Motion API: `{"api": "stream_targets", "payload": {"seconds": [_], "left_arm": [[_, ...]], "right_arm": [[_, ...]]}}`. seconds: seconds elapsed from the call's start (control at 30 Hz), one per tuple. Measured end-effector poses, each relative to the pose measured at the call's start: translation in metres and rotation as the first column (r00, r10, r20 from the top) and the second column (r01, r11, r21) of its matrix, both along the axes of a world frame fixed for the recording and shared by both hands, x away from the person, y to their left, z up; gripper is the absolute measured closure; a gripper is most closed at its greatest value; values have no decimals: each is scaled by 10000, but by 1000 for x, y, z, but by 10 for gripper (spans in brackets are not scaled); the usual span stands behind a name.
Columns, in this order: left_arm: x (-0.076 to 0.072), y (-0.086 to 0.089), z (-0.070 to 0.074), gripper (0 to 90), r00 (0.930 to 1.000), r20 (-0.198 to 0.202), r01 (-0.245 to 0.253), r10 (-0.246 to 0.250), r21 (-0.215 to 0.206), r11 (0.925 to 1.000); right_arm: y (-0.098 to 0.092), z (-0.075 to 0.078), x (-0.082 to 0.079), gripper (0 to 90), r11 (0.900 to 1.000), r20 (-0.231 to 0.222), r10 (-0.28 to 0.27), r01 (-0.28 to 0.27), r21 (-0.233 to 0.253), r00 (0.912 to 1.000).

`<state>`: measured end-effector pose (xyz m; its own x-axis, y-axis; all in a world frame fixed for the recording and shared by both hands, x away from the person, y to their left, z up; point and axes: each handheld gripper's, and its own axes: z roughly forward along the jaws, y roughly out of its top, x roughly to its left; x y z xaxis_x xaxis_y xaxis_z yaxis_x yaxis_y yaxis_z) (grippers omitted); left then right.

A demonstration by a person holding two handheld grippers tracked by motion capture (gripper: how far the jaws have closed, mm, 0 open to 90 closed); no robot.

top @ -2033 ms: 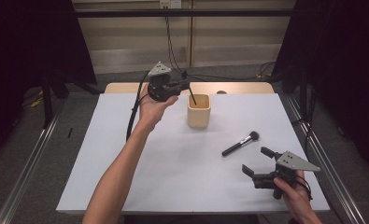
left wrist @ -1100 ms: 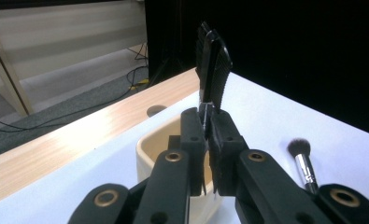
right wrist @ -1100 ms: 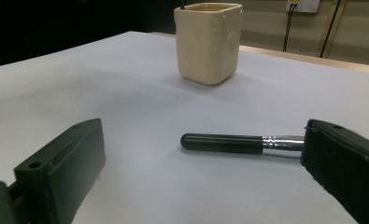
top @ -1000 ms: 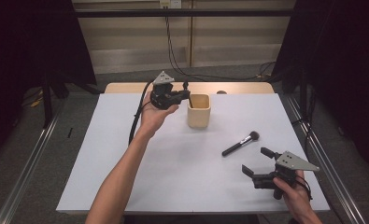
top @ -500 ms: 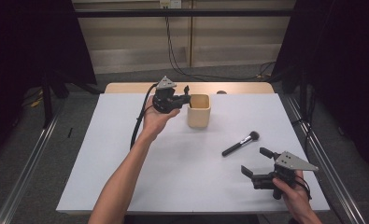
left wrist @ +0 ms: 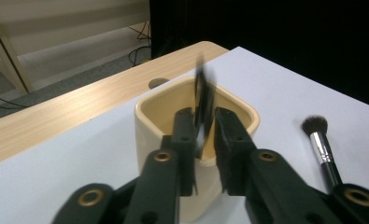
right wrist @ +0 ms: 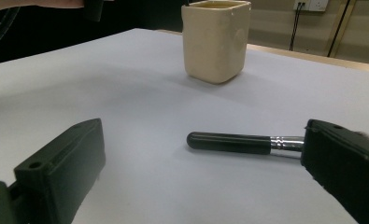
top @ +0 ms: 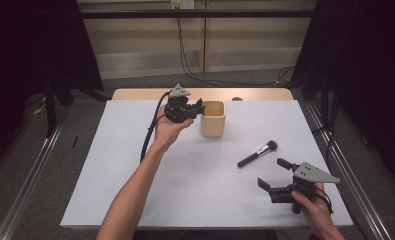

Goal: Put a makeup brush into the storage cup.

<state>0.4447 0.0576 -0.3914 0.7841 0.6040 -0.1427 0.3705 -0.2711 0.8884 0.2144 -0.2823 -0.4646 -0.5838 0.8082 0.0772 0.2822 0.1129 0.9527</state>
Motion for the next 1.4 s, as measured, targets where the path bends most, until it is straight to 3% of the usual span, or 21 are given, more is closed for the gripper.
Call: {"api": "stream_targets", "payload": {"seconds": [0.33,0.6,0.87,1.4], "left_arm": [[-4,5,-3,457,9993,171,-335,334,19,9994],[-10,14,0,230,9980,393,-485,495,-246,9985],[-18,28,5,114,9952,474,-831,855,-494,9953],[-37,57,3,36,9925,704,-966,1003,-545,9938]], "right_arm": [[0,0,0,0,10000,1,36,-36,17,10000],[0,0,0,0,10000,-14,31,-31,13,10000],[0,1,0,0,10000,53,-9,9,-23,10000],[1,1,1,0,10000,103,-54,54,-64,9999]]}}
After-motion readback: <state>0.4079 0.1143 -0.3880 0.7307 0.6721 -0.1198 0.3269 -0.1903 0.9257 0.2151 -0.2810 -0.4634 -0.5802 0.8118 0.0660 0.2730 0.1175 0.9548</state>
